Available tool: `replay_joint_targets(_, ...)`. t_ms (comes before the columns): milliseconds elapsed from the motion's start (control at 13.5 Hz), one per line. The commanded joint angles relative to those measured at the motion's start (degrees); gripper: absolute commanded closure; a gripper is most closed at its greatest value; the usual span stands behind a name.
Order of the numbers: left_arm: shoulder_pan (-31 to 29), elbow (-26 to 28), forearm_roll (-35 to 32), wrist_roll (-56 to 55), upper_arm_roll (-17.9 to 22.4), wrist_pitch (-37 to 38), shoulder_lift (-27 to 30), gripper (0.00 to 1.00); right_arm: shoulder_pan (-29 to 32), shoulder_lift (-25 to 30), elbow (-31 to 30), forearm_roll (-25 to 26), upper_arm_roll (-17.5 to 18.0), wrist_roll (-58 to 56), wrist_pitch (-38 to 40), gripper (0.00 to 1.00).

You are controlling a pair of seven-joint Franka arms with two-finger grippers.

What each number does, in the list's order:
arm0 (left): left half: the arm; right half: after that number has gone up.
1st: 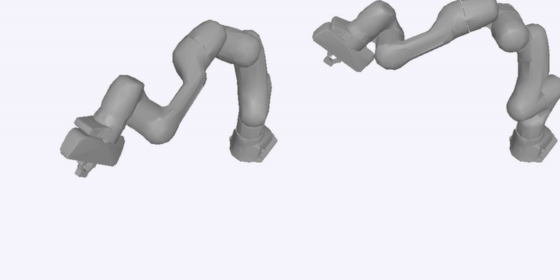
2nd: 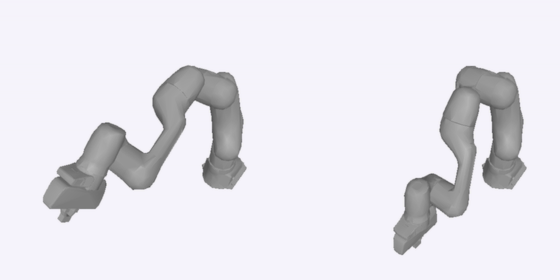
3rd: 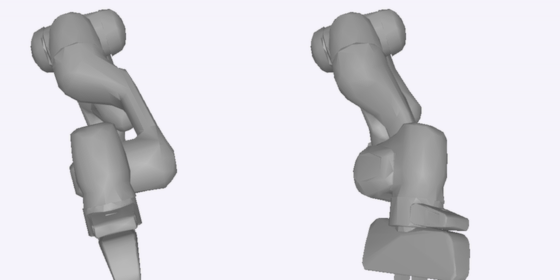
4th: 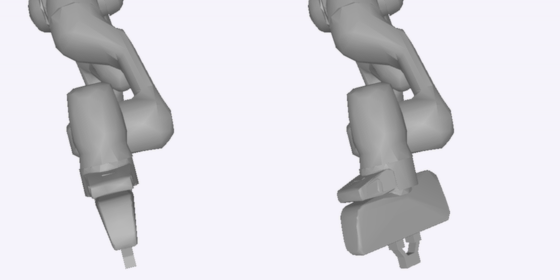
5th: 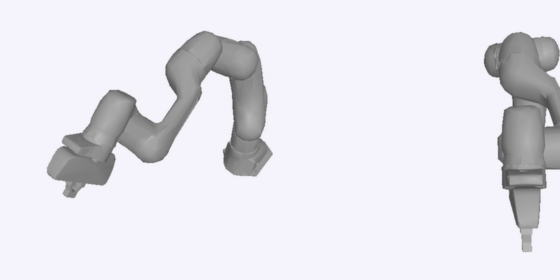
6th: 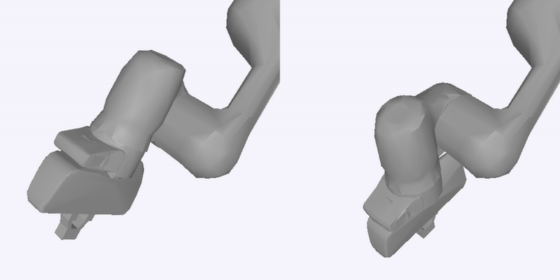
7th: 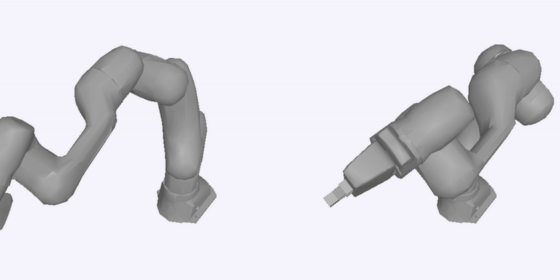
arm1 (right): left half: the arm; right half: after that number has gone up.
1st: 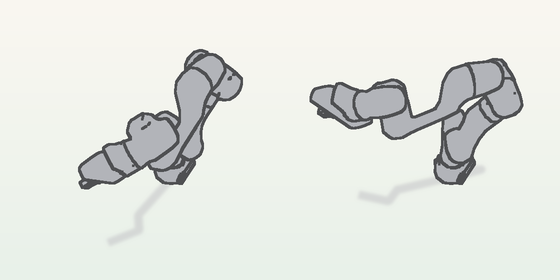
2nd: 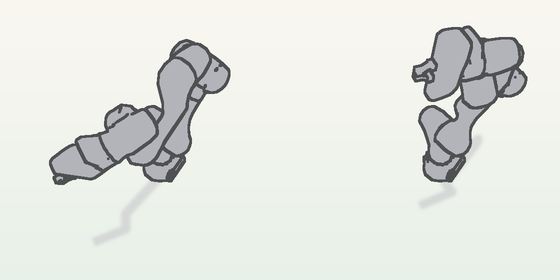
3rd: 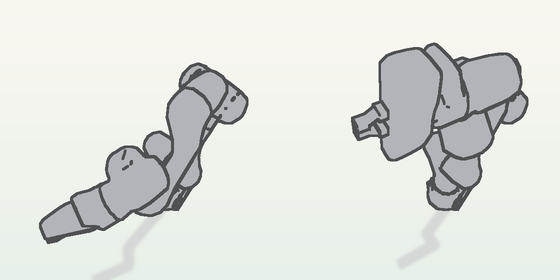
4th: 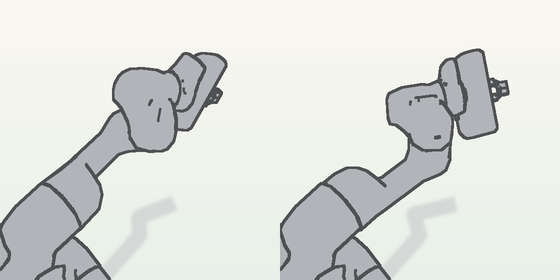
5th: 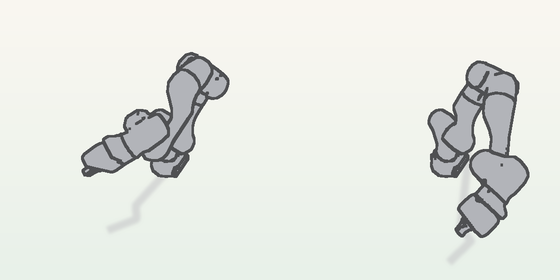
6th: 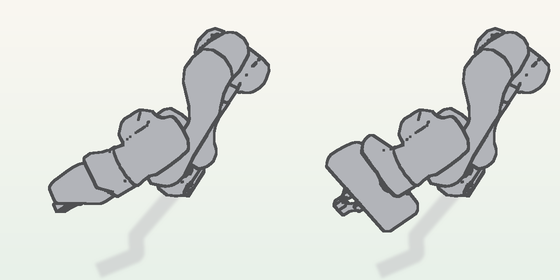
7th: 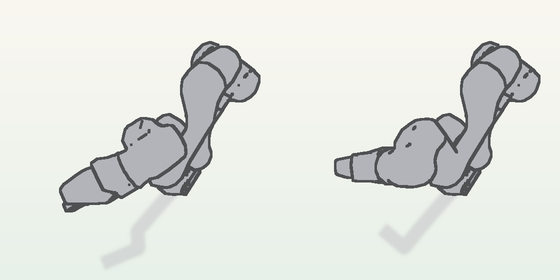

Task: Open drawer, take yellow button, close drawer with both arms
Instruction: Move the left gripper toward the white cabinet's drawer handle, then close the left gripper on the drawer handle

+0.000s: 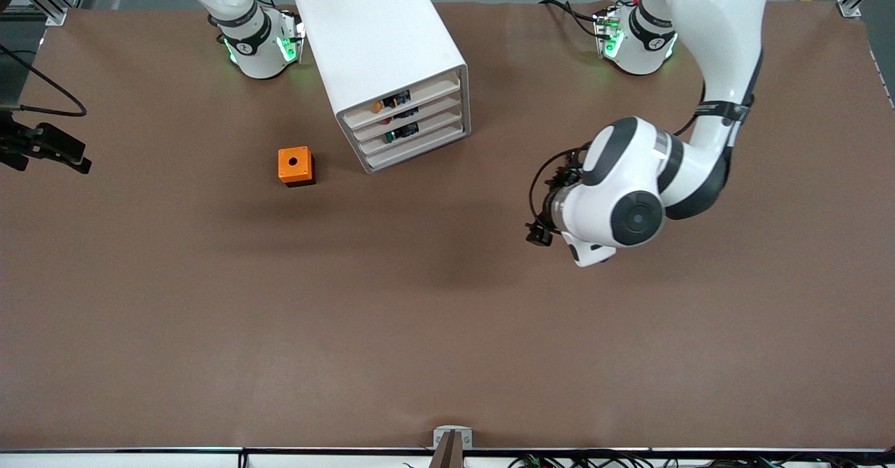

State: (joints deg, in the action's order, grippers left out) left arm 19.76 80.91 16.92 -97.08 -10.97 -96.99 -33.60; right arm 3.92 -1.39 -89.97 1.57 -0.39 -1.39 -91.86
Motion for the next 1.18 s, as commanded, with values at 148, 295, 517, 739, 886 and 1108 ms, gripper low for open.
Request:
replay_joint_targets(148,1.24,-1.28,12.84,-14.69,0.25,0.22,-1.56,0.0,0.13,-1.94,0.06,-0.08,0.74,-0.29,-0.51,0.0)
replay_joint_targets(295,1.68,-0.84,21.1,-18.65,0.25,0.66,-3.04,0.01,-0.05,-3.09,0.23,-0.08,0.83,-0.28,-0.51,0.0)
replay_joint_targets(517,2.3,-0.93,27.01,-31.54,0.25,0.66,-6.03,0.02,-0.05,-5.54,0.32,-0.17,1.01,-0.19,-1.3,0.0)
replay_joint_targets(739,5.8,-0.93,29.48,-40.27,0.25,1.97,-7.35,0.05,-0.14,-6.96,0.24,-0.17,1.71,-0.11,-1.65,0.0)
replay_joint_targets(886,7.22,-1.1,31.05,-42.92,0.25,6.7,-8.58,0.1,-0.14,-7.84,0.15,-0.17,1.71,-0.02,-1.92,0.0)
replay_joint_targets(1108,8.36,-1.1,35.53,-43.01,0.25,11.02,-10.25,0.24,-1.53,-8.63,0.06,-0.17,1.88,5.4,-1.48,0.0)
